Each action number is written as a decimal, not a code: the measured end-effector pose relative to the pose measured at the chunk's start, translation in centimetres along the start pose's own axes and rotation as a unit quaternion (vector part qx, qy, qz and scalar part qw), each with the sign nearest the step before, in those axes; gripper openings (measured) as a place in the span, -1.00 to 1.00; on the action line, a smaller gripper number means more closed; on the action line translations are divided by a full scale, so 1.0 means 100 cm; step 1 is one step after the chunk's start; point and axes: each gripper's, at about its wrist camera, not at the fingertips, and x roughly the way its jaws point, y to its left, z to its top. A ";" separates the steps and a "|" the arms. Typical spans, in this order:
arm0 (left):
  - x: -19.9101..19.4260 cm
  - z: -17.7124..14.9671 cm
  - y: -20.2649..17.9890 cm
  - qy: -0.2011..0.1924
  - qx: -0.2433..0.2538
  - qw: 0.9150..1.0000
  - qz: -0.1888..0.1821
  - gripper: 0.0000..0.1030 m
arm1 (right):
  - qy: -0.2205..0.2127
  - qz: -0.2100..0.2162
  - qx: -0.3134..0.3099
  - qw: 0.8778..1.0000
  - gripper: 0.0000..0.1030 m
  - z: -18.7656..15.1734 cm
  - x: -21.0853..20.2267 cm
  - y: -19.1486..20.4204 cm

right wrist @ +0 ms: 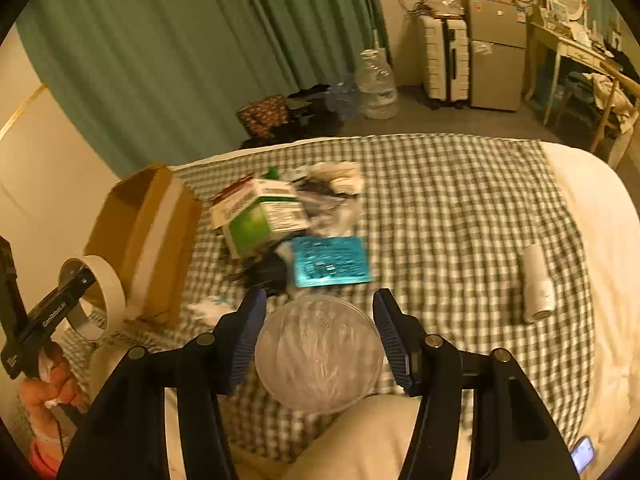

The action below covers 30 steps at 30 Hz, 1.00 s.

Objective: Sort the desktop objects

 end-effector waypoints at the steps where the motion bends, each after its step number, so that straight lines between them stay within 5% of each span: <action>1: -0.003 0.002 0.004 0.000 -0.001 1.000 0.004 -0.81 | 0.002 0.006 0.000 1.000 0.07 0.000 -0.001 0.006; 6: -0.013 0.017 0.037 -0.008 -0.023 0.999 0.026 -0.81 | 0.000 0.020 -0.042 0.999 0.04 0.010 -0.006 0.054; 7: -0.016 0.021 0.046 -0.012 -0.027 0.999 0.032 -0.81 | -0.004 0.030 -0.049 0.998 -0.19 0.015 -0.008 0.066; 8: -0.019 0.025 0.057 -0.016 -0.035 0.998 0.041 -0.81 | -0.003 0.047 -0.057 0.997 -0.70 0.021 -0.008 0.078; 10: -0.020 0.033 0.078 -0.017 -0.043 0.997 0.056 -0.81 | -0.002 0.086 -0.068 0.994 -0.76 0.035 -0.010 0.107; 13: -0.016 0.033 0.105 -0.008 -0.056 0.995 0.080 -0.81 | -0.017 0.066 -0.122 0.990 -0.75 0.049 0.000 0.152; 15: -0.014 0.028 0.118 -0.001 -0.063 0.995 0.082 -0.81 | -0.010 0.048 -0.142 0.989 -0.47 0.051 0.019 0.169; 17: -0.011 0.020 0.127 0.006 -0.061 0.994 0.087 -0.81 | 0.007 0.036 -0.139 0.990 0.39 0.041 0.043 0.173; 24: 0.012 0.007 0.138 0.026 -0.073 0.994 0.079 -0.81 | 0.160 0.014 -0.098 0.982 0.45 -0.066 0.126 0.134; 27: 0.018 0.004 0.137 0.031 -0.077 0.994 0.072 -0.81 | 0.185 0.002 -0.102 0.977 0.46 -0.106 0.133 0.127; 30: 0.018 0.003 0.132 0.030 -0.077 0.994 0.068 -0.81 | 0.192 0.005 -0.062 0.979 0.46 -0.111 0.131 0.119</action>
